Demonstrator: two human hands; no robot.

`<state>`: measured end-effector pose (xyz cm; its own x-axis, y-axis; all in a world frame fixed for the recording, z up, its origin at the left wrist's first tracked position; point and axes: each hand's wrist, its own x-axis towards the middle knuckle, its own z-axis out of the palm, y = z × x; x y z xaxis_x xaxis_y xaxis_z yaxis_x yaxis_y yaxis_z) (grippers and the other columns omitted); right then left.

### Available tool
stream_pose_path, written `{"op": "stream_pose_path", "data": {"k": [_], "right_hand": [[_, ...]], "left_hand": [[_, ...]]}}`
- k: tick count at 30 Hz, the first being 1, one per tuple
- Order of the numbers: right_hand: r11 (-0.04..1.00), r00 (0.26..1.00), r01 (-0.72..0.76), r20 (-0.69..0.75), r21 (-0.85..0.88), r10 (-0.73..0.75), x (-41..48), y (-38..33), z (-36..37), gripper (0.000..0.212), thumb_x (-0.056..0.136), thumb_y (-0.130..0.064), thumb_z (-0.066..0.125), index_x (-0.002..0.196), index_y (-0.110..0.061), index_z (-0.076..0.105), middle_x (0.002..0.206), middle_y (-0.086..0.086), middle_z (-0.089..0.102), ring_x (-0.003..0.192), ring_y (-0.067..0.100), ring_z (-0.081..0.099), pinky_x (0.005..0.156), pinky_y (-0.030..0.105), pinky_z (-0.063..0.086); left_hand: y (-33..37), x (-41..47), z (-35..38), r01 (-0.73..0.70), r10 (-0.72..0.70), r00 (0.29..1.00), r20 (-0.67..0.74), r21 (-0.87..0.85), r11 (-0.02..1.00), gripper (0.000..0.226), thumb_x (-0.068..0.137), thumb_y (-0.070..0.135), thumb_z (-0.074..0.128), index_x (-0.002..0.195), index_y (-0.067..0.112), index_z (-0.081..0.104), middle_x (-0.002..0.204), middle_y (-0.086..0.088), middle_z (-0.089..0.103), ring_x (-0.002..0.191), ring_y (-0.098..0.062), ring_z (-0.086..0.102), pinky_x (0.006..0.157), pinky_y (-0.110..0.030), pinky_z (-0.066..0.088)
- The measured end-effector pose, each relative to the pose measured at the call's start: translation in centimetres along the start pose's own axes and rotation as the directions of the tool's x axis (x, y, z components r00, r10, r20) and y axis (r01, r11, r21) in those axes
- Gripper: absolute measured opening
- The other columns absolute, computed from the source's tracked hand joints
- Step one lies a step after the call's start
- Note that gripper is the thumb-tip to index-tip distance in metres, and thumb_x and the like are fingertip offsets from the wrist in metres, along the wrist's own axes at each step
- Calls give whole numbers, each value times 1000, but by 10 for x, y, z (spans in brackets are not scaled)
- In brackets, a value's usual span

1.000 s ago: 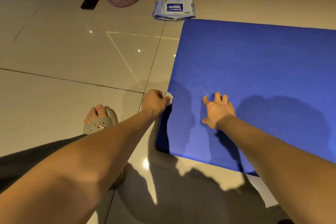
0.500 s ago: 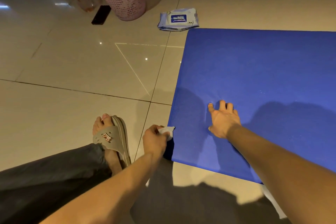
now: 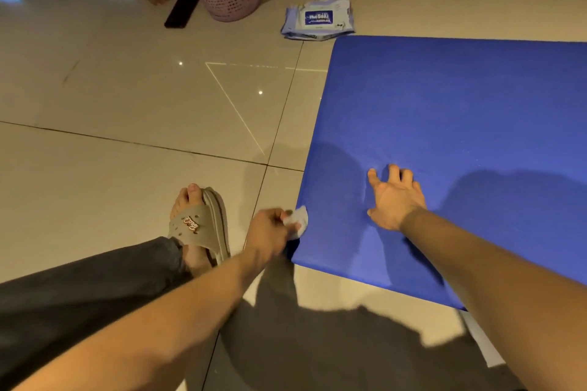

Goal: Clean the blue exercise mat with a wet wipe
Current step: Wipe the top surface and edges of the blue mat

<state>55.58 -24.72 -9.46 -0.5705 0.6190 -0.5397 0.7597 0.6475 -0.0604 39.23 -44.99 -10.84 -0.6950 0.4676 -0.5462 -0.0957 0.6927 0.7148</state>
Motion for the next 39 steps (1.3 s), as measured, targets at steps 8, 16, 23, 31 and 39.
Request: {"op": "stream_pose_path", "data": {"k": [8, 16, 23, 31, 39], "right_hand": [[1000, 1000, -18, -9, -8, 18, -1, -4, -2, 90, 90, -37, 66, 160, -22, 11, 153, 17, 16, 137, 42, 24, 110, 44, 37], [1000, 1000, -17, -4, 12, 17, -1, -2, -1, 90, 91, -33, 65, 161, -23, 9, 158, 17, 10, 142, 41, 18, 114, 43, 33], [1000, 1000, -13, -20, 13, 14, -2, -2, 1, 87, 91, -32, 64, 160, -22, 12, 156, 17, 13, 139, 41, 22, 113, 44, 34], [1000, 1000, -1, -18, 19, 2, 0, -1, 3, 87, 94, -35, 62, 161, -22, 9, 158, 17, 10, 140, 42, 20, 114, 44, 33], [1000, 1000, 1, -16, 10, -1, 0, -1, 2, 87, 94, -36, 62, 161, -23, 8, 159, 18, 8, 142, 42, 18, 115, 45, 32]], "left_hand": [[2, 0, -2, 44, -47, 997, -69, -36, 998, 35, 77, -3, 81, 60, 15, 56, 68, -2, 64, 74, -17, 61, 79, -33, 56], [43, 26, 12, 13, -15, 998, -62, -29, 999, 31, 81, 5, 80, 73, 14, 52, 79, 0, 61, 69, -11, 56, 55, -14, 44], [-43, -46, -7, 69, -69, 998, -5, -7, 998, 33, 82, 3, 82, 65, 14, 56, 65, 5, 62, 65, -14, 57, 64, -23, 50], [-40, -54, -4, 123, -128, 991, -34, -118, 985, 19, 81, 0, 82, 71, 7, 67, 80, -8, 70, 76, -20, 65, 78, -38, 57], [-14, -37, -9, 106, -153, 979, -132, -311, 944, 18, 85, 5, 80, 83, 2, 62, 85, -14, 64, 78, -23, 59, 68, -32, 51]]}}
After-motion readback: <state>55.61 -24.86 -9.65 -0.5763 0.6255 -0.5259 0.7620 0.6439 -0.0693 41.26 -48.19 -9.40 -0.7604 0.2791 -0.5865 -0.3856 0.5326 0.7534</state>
